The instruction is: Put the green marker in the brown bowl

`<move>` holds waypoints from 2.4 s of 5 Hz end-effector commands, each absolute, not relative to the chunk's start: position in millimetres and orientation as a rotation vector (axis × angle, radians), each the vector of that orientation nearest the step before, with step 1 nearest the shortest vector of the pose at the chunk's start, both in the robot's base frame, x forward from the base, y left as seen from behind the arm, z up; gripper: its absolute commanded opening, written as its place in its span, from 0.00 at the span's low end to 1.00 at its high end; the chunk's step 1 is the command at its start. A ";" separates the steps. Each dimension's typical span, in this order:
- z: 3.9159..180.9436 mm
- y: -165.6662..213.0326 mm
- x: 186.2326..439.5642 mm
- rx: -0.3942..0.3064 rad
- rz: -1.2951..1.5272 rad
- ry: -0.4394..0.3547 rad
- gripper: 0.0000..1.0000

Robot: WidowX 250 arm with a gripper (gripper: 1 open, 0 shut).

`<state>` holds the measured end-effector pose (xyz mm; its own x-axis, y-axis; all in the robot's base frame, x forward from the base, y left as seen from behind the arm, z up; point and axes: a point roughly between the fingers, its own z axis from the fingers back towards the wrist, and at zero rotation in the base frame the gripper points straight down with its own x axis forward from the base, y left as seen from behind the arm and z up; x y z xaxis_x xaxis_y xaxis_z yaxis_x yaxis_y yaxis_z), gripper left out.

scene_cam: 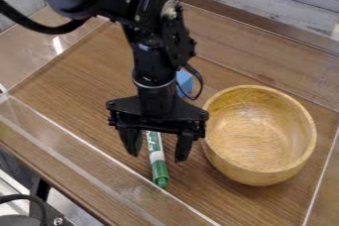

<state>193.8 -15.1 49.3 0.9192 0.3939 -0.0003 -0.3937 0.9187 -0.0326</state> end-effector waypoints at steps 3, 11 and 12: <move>53.6 -16.5 199.1 -0.031 0.401 -0.045 1.00; 40.5 -15.8 200.9 -0.033 0.413 -0.062 0.00; 45.2 -14.5 199.7 -0.027 0.404 -0.059 0.00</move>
<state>188.9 -14.0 34.5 0.9177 0.3973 0.0036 -0.3972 0.9176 -0.0167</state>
